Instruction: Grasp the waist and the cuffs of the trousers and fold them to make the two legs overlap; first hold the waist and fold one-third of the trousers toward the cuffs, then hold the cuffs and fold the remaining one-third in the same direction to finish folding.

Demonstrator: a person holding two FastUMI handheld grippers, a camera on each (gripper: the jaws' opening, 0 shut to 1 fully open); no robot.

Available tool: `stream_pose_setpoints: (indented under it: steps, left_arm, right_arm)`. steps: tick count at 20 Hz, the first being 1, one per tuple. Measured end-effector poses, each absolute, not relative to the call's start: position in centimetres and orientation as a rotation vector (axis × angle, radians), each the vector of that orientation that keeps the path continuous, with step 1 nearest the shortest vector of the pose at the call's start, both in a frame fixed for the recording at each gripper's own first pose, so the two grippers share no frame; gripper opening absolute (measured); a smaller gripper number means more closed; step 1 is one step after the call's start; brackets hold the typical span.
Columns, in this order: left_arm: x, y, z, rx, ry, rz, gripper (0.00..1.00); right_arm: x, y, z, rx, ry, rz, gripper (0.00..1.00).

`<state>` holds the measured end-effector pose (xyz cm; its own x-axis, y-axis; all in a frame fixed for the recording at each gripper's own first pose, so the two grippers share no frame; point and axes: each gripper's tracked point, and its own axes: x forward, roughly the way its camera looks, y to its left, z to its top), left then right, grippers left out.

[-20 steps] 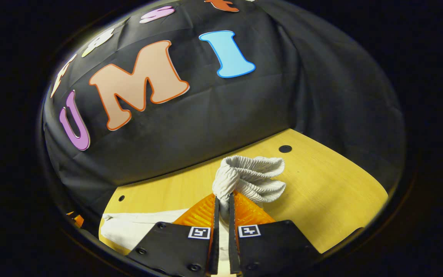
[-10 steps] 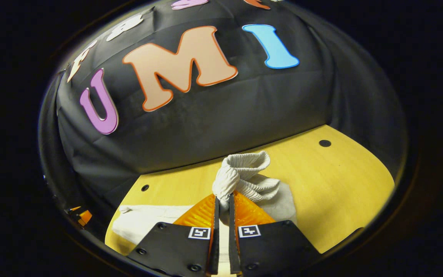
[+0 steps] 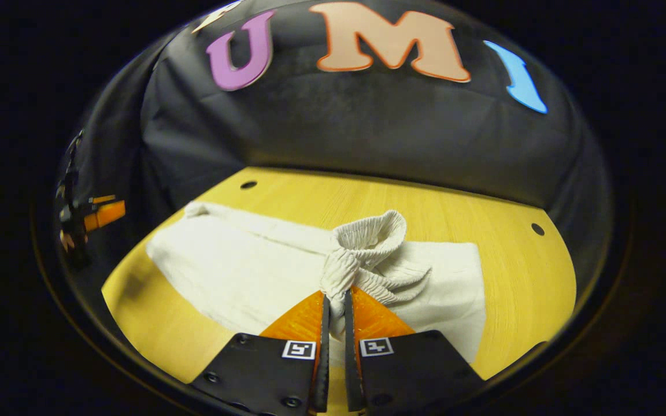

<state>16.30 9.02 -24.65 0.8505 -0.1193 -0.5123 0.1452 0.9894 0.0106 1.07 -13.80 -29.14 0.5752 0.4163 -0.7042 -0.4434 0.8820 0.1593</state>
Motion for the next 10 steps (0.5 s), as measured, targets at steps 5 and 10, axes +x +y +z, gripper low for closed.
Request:
stream_pose_setpoints:
  steps: [5,10]
  left_arm:
    - [17.0,8.3,-27.6,0.013,0.585,-0.183,0.96]
    - [17.2,6.6,-31.8,-0.069,0.682,-0.240,0.97]
  right_arm:
    - [2.6,-15.2,-25.4,-0.095,0.827,0.587,0.65]
    - [5.6,-20.2,-19.4,-0.077,0.797,0.524,0.98]
